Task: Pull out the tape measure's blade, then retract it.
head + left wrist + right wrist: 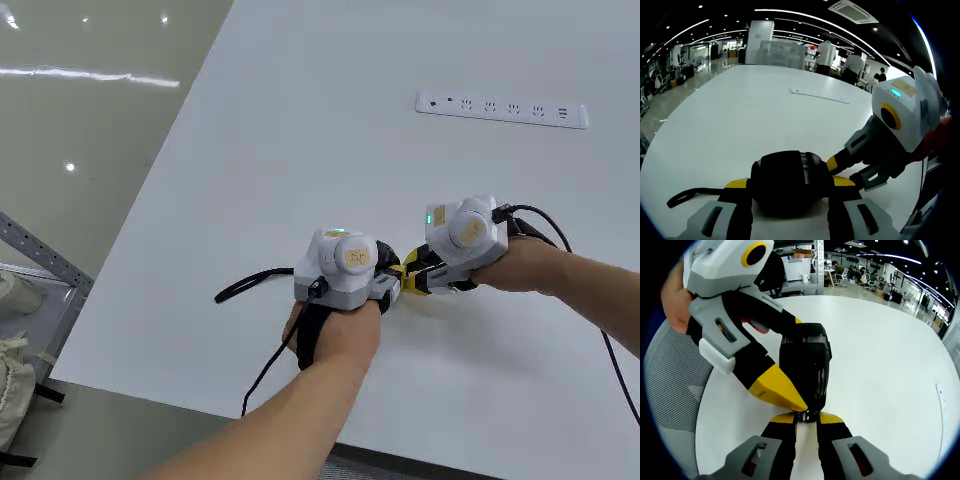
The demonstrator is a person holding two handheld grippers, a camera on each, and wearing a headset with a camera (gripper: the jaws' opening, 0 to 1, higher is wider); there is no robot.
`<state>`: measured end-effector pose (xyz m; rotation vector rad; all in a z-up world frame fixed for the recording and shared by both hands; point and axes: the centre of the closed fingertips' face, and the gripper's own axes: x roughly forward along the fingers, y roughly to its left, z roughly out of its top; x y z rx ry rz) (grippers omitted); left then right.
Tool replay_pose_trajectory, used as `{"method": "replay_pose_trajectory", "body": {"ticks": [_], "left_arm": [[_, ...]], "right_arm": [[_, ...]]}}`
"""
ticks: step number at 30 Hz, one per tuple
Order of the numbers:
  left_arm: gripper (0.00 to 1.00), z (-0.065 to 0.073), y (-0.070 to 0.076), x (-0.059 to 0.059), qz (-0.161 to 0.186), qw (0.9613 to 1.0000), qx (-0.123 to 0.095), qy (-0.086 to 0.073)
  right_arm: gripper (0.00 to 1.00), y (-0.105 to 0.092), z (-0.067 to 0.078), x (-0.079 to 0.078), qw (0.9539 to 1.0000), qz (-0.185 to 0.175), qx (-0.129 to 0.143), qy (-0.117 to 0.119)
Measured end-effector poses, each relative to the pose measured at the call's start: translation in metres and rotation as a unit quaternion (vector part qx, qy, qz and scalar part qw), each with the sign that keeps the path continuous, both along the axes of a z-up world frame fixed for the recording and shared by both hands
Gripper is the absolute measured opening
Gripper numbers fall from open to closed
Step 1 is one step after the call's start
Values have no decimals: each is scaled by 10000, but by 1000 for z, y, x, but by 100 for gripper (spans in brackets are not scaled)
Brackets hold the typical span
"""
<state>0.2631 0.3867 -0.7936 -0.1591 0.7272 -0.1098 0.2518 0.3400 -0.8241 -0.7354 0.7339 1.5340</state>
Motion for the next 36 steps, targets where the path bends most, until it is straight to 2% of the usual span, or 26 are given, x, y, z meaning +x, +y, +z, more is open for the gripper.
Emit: {"method": "replay_pose_trajectory", "body": {"ticks": [12,28,33,36], "left_arm": [[58,0,0,0,-20,10000,15,-9],[60,0,-1,1,-23,10000,43,-56],[60,-1,-1,-1,-148,9998,133,-48],[60,0,-2,-1,-212,9997,98,-66]], "right_arm": [[13,1,2,-3,9999,-91,-57,-13],[14,0,-4,0,9997,-68,-154,-203],[18,-1,-4,3,9994,-268,-102,-213],[20,-2,-4,3,9991,-368,-67,-192]]}}
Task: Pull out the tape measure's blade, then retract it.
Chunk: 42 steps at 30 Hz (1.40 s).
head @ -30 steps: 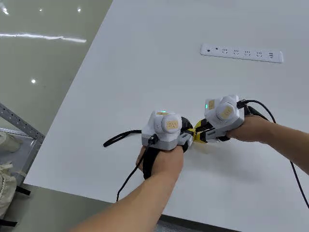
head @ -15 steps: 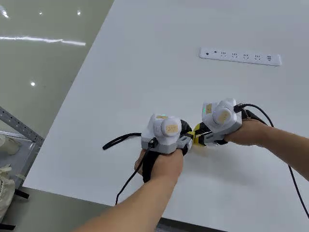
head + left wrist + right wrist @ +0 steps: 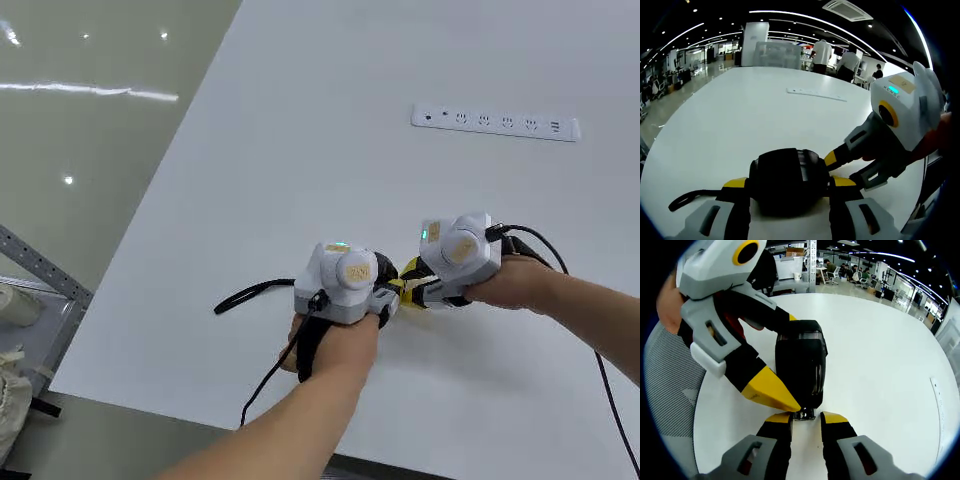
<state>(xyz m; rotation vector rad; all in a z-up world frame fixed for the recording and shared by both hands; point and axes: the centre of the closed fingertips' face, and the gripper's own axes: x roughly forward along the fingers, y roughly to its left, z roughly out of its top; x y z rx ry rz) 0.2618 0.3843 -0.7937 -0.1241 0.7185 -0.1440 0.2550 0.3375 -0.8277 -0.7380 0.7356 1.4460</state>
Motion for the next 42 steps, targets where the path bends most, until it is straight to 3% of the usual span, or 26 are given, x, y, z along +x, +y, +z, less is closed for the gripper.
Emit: {"method": "replay_pose_trajectory", "body": {"ticks": [10,17,20,31,34,37,42], "left_arm": [[69,7,-2,-1,-230,9992,-302,-133],[68,10,5,-6,-357,9991,-196,-110],[73,10,11,-10,-377,9991,-116,-130],[79,14,20,-26,-628,9979,-30,-150],[81,17,21,-30,-754,9970,6,-157],[82,24,24,-33,-791,9966,-25,-233],[84,33,27,-40,-933,9953,-2,-270]], "right_arm": [[23,-8,8,4,9969,-682,341,191],[29,-16,19,1,9923,-1096,531,235],[32,-20,27,-2,9866,-1439,720,273],[45,-38,39,-20,9718,-2123,981,313],[48,-41,49,-23,9626,-2416,1176,361],[51,-44,61,-29,9599,-2490,1258,281],[57,-53,77,-34,9496,-2784,1420,243]]}}
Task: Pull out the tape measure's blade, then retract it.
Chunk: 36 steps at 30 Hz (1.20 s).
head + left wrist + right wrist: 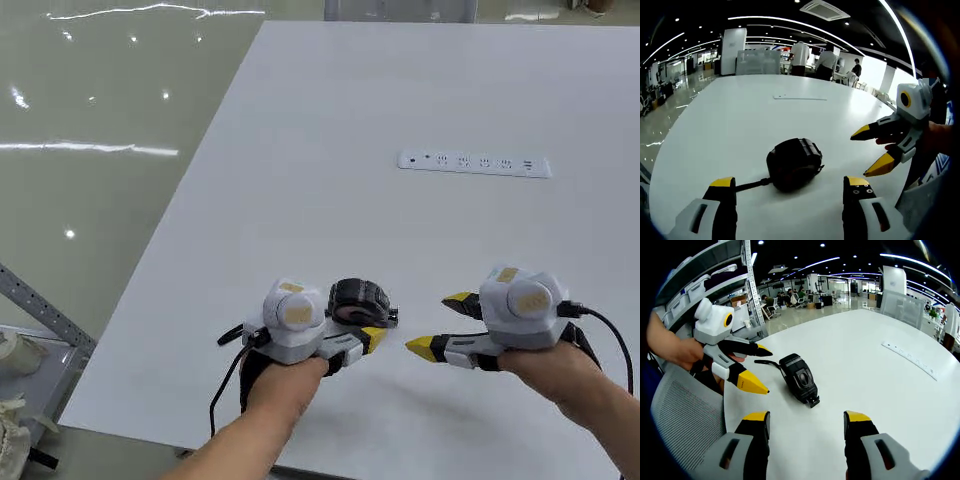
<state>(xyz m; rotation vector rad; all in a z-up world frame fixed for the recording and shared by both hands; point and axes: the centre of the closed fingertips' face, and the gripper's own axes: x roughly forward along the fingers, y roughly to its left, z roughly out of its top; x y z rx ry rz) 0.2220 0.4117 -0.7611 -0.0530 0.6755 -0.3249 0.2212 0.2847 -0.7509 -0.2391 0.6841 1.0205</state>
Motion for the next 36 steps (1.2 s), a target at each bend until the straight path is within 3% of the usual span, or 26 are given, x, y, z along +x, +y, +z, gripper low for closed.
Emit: {"method": "replay_pose_trajectory", "body": {"ticks": [9,12,17,28,36], "left_arm": [[88,17,3,-10,-206,9997,-18,-97],[89,20,2,-16,-304,9995,-101,-48],[91,27,2,-27,-532,9986,-50,-57],[95,46,17,-49,-695,9974,-11,-197],[98,53,25,-61,-845,9962,14,-205]], "right_arm": [[68,-25,19,-21,9989,-458,85,106],[71,-32,25,-29,9983,-546,126,134],[76,-44,36,-40,9968,-756,205,146],[84,-60,58,-64,9937,-1056,337,148],[88,-76,76,-70,9915,-1245,379,78]]}}
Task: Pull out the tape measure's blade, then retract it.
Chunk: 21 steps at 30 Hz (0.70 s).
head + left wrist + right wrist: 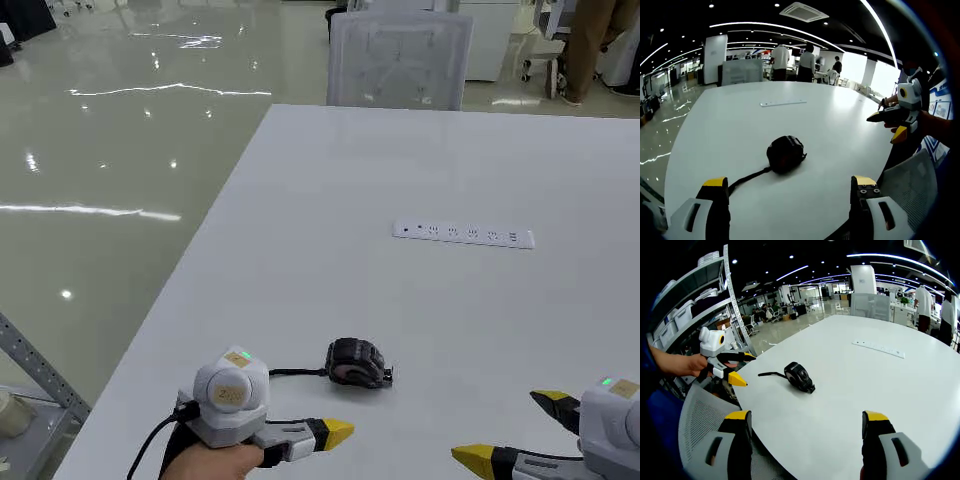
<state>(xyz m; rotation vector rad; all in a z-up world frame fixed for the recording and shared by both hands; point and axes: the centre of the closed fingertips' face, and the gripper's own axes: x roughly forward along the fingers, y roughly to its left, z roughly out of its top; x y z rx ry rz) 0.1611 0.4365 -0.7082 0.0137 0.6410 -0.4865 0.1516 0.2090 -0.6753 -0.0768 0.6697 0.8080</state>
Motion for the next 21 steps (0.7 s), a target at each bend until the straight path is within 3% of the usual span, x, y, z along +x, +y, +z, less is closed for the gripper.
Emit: {"method": "replay_pose_trajectory", "body": {"ticks": [6,9,13,21], "left_arm": [[100,10,3,-7,-116,9999,-39,-57],[100,12,11,-10,-126,9998,92,-116],[100,18,20,-14,-125,9998,103,-122],[100,31,31,-29,-392,9988,260,-168]], "right_arm": [[92,-13,11,-7,9999,-59,-82,-77],[94,-20,15,-11,9998,-99,-123,-97],[95,-28,18,-17,9997,-140,-165,-125],[97,-36,31,-33,9994,-210,-235,-172]]}}
